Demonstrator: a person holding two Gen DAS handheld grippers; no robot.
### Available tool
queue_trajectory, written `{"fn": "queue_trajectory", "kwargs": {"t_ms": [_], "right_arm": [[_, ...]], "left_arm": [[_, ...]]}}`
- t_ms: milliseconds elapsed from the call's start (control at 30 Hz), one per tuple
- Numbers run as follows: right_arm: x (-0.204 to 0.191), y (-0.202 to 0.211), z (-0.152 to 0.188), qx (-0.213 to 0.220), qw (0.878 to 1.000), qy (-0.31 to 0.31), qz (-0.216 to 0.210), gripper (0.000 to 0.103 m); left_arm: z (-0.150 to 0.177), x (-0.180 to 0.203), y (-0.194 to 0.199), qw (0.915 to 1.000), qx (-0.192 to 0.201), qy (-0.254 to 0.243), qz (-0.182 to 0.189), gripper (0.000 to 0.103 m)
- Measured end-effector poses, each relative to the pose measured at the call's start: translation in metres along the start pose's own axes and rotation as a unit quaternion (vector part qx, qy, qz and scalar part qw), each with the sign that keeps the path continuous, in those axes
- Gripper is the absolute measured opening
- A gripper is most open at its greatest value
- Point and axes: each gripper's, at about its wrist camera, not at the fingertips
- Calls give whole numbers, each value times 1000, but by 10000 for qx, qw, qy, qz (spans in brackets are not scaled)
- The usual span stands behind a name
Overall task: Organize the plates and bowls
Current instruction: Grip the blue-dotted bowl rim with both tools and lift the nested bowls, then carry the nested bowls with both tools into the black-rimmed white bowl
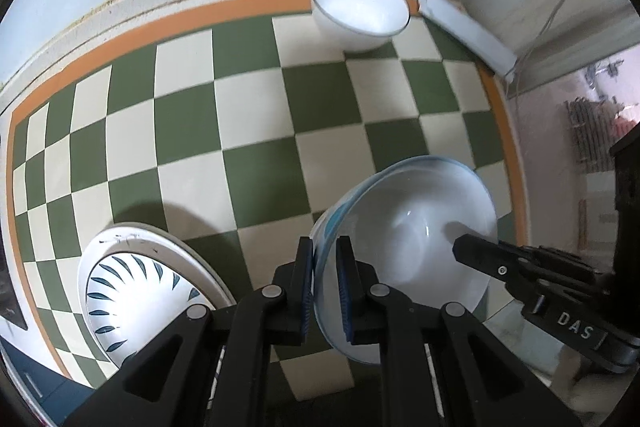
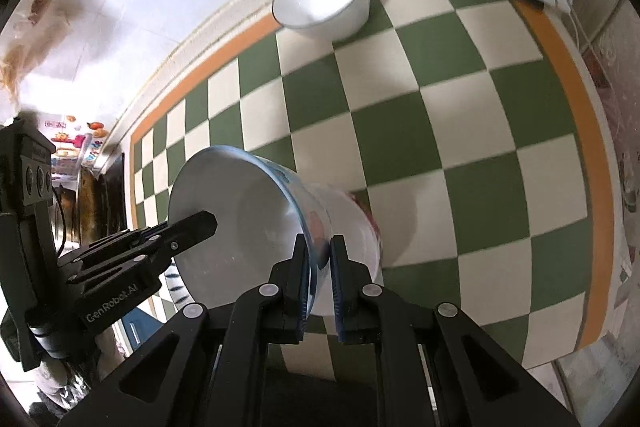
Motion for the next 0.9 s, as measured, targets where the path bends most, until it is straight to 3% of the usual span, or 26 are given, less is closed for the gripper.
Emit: {"fn": "queue_trajectory", "kwargs": {"t_ms": [333,900], "right_arm": [[15,-31,7,-288,9993,-18,237,12],[26,-51,2,-532,9980,-286,197,12]], "left_arm": [[9,8,-35,9986,-387,-191,-310,10],[12,12,-56,9957,-540,-426,-624,10]]}}
Point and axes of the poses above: each gripper's, at about its wrist camera, not at the fingertips, and y roughly against the way its jaws point, x to its right, z to its underside, and after that the axes turned 5 degrees about z, right-handed
